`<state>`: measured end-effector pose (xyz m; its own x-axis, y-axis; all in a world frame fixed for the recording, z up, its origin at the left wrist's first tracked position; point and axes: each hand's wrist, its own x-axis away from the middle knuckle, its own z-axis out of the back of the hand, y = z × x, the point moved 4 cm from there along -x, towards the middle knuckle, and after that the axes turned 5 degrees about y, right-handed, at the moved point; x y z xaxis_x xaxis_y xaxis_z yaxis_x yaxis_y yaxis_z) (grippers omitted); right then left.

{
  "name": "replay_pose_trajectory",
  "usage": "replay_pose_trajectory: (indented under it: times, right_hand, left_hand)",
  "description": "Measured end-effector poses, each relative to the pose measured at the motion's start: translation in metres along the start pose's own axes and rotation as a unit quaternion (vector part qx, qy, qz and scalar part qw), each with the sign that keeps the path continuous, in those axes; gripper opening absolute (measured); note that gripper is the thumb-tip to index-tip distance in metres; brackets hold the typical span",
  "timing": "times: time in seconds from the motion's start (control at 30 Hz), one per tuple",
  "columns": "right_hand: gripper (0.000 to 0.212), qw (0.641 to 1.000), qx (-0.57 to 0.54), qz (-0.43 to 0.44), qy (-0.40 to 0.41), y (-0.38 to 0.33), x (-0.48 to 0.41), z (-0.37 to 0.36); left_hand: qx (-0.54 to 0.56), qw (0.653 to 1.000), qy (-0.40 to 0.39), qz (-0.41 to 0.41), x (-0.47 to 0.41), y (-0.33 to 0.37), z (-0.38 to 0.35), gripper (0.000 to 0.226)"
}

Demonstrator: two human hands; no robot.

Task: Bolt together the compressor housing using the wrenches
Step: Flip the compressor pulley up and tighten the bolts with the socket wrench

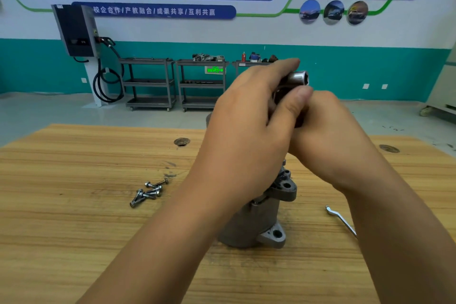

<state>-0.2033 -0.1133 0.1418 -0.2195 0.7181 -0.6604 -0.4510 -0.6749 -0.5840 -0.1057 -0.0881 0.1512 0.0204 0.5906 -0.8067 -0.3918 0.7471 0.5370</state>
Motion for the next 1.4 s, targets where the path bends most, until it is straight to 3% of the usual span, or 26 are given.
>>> replay_pose_trajectory:
  times: [0.03,0.2,0.4,0.53,0.7,0.9,1.0,1.13,1.4]
  right_hand:
    - [0.005,0.999,-0.032,0.005,-0.015,0.0,0.0,0.001]
    - [0.035,0.979,-0.19,0.023,-0.068,0.002,0.0,0.001]
    - [0.021,0.972,-0.216,-0.005,-0.089,0.007,-0.002,-0.003]
    - [0.021,0.977,-0.2,-0.013,-0.079,0.01,-0.002,-0.002]
    - [0.012,0.981,-0.177,-0.02,-0.078,0.011,-0.002,0.003]
    - [0.017,0.983,-0.173,-0.032,-0.046,0.015,-0.003,0.002]
    - [0.015,0.978,-0.192,-0.038,-0.068,0.012,-0.001,0.001]
    - [0.019,0.973,-0.202,-0.043,-0.1,0.01,0.001,-0.002]
    - [0.017,0.98,-0.171,-0.049,-0.086,0.009,0.0,-0.003]
  left_hand:
    - [0.017,1.0,-0.014,0.007,0.0,0.0,0.001,0.038]
    - [0.124,0.991,-0.044,0.025,-0.002,-0.005,0.002,0.007]
    - [0.244,0.966,-0.03,0.077,-0.007,-0.015,0.007,0.015]
    - [0.297,0.947,0.015,0.119,-0.008,-0.019,0.007,0.008]
    - [0.253,0.953,0.102,0.13,-0.005,-0.028,0.008,0.02]
    - [0.333,0.919,0.08,0.196,-0.007,-0.035,0.007,0.024]
    - [0.356,0.907,0.064,0.216,-0.008,-0.036,0.006,0.028]
    - [0.318,0.918,0.073,0.227,-0.01,-0.039,0.007,0.026]
    - [0.215,0.955,0.102,0.178,-0.008,-0.033,0.013,0.027]
